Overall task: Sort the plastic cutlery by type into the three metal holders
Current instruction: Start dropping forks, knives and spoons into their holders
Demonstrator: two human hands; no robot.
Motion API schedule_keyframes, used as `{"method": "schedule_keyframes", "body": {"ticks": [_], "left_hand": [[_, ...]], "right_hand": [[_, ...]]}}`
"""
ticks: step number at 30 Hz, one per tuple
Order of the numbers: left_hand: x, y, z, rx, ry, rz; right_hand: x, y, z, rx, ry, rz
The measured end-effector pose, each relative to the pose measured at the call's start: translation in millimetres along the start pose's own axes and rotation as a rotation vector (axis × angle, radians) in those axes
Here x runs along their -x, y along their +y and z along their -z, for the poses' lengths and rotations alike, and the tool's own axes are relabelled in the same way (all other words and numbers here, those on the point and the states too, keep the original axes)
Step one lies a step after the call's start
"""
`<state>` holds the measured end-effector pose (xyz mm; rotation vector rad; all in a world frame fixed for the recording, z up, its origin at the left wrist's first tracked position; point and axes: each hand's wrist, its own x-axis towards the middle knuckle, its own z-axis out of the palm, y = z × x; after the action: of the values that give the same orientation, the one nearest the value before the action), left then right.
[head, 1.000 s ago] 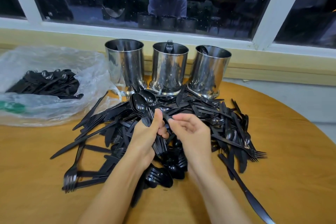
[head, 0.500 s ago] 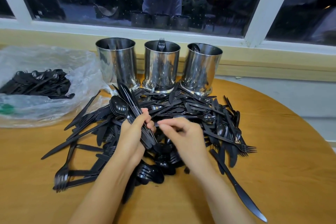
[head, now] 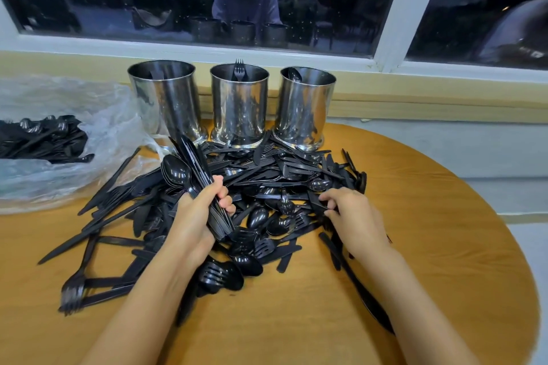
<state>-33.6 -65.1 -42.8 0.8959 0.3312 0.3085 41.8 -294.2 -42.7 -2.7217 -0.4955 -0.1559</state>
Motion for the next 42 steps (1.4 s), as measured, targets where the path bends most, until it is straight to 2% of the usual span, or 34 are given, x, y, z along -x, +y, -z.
{"method": "schedule_keyframes", "body": {"ticks": [2, 4, 6, 8, 11, 13, 17, 22, 26, 34, 36, 42], "left_hand": [[0, 0, 0, 0.003, -0.003, 0.013], [-1, 1, 0, 0.015, -0.006, 0.021], [-1, 2, 0, 0.023, -0.01, 0.024], [-2, 2, 0, 0.017, -0.013, 0.028], [-2, 2, 1, -0.005, -0.014, 0.04], [-2, 2, 1, -0.026, -0.021, 0.034], [-3, 2, 2, -0.056, -0.014, 0.025], [0, 0, -1, -0.116, -0.011, 0.015], [7, -2, -7, -0.151, -0.034, 0.017], [10, -12, -13, -0.186, -0.074, 0.031], [9, -12, -12, -0.205, -0.086, 0.028], [9, -14, -10, -0.359, -0.106, 0.004]], "right_hand": [[-4, 2, 3, -0.009, 0.076, 0.06], [-9, -1, 9, -0.118, 0.243, 0.147], [-13, -10, 16, -0.327, 0.4, 0.177], [-14, -22, 22, -0.62, 0.47, 0.142], [-14, -38, 23, -1.051, 0.454, 0.008], [-13, -43, 19, -1.275, 0.385, -0.115], [-8, -49, 3, -1.537, 0.152, -0.281], [0, -54, -7, -1.45, -0.016, -0.276], [6, -59, -8, -1.563, -0.104, -0.298], [9, -71, -16, -1.732, -0.066, -0.315], [10, -73, -16, -1.656, -0.035, -0.257], [17, -82, -23, -1.15, 0.06, 0.011]]}}
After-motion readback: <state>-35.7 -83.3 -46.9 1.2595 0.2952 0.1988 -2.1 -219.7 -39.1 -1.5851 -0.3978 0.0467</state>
